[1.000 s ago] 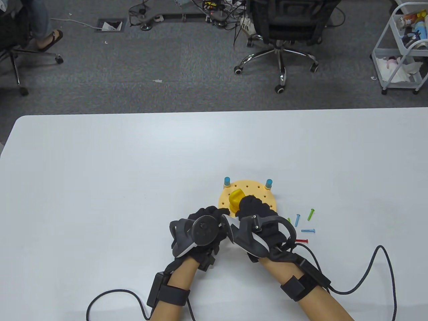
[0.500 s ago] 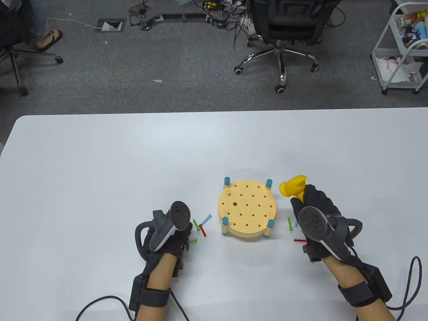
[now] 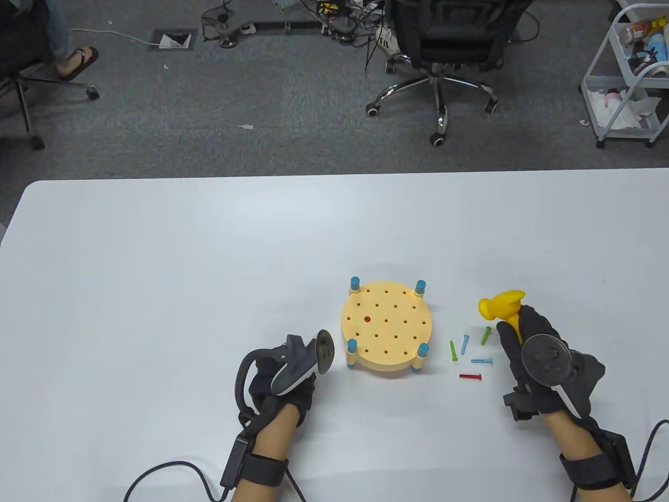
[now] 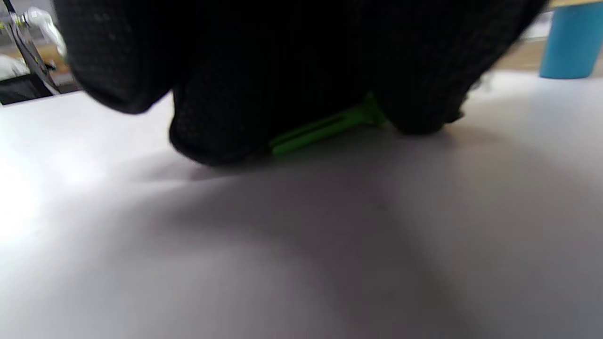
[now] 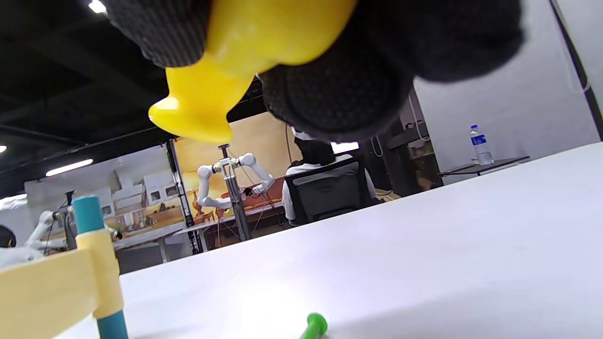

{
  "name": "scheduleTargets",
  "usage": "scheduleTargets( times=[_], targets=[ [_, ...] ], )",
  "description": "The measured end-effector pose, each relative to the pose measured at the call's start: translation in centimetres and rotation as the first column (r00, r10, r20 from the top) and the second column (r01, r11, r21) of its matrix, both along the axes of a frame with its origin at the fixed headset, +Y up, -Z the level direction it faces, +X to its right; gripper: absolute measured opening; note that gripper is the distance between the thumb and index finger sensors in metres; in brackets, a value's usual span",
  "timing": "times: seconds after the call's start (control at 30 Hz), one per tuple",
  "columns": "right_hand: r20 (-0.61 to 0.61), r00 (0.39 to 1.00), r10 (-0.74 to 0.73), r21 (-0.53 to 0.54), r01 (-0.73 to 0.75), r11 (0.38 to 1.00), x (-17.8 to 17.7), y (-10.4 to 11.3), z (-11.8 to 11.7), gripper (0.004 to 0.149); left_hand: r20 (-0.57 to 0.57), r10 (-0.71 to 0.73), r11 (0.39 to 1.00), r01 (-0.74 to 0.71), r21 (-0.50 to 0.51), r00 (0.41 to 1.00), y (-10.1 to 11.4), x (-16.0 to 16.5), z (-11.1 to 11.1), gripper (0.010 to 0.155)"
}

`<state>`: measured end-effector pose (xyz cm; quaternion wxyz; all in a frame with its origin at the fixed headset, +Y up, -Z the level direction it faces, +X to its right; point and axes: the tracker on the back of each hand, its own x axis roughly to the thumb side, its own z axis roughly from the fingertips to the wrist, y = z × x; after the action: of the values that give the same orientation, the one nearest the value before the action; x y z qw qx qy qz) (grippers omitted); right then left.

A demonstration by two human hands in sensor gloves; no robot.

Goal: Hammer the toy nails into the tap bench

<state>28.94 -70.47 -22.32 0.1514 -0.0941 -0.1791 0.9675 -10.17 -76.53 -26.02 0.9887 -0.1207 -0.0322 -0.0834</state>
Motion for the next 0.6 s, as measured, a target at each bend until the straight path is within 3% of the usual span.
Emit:
scheduleTargets(
  times=[0.27, 0.4, 0.47, 0.6],
  targets=[
    [0.026, 0.999, -0.04, -0.014, 0.04, 0.999, 1.1, -0.9, -0.3, 0.063, 0.016, -0.096, 0.99, 0.093, 0.105, 0.995, -0.4, 1.1, 0.8, 0.046],
    [0.027, 0.998, -0.052, -0.029, 0.053, 0.998, 1.4, -1.3, -0.4, 0.063, 0.007, -0.114, 0.992, 0.114, 0.054, 0.993, -0.8, 1.0, 0.8, 0.045],
    [0.025, 0.998, -0.054, -0.033, 0.055, 0.998, 1.4, -1.5, -0.5, 0.063, -0.003, -0.054, 0.998, 0.054, 0.041, 0.999, -0.8, 0.4, 0.6, 0.044],
    [0.014, 0.998, -0.062, -0.037, 0.062, 0.997, 1.4, -1.5, -0.5, 0.063, -0.057, 0.236, 0.971, -0.233, 0.058, 0.97, -0.1, -1.9, 0.4, 0.049]
  ],
)
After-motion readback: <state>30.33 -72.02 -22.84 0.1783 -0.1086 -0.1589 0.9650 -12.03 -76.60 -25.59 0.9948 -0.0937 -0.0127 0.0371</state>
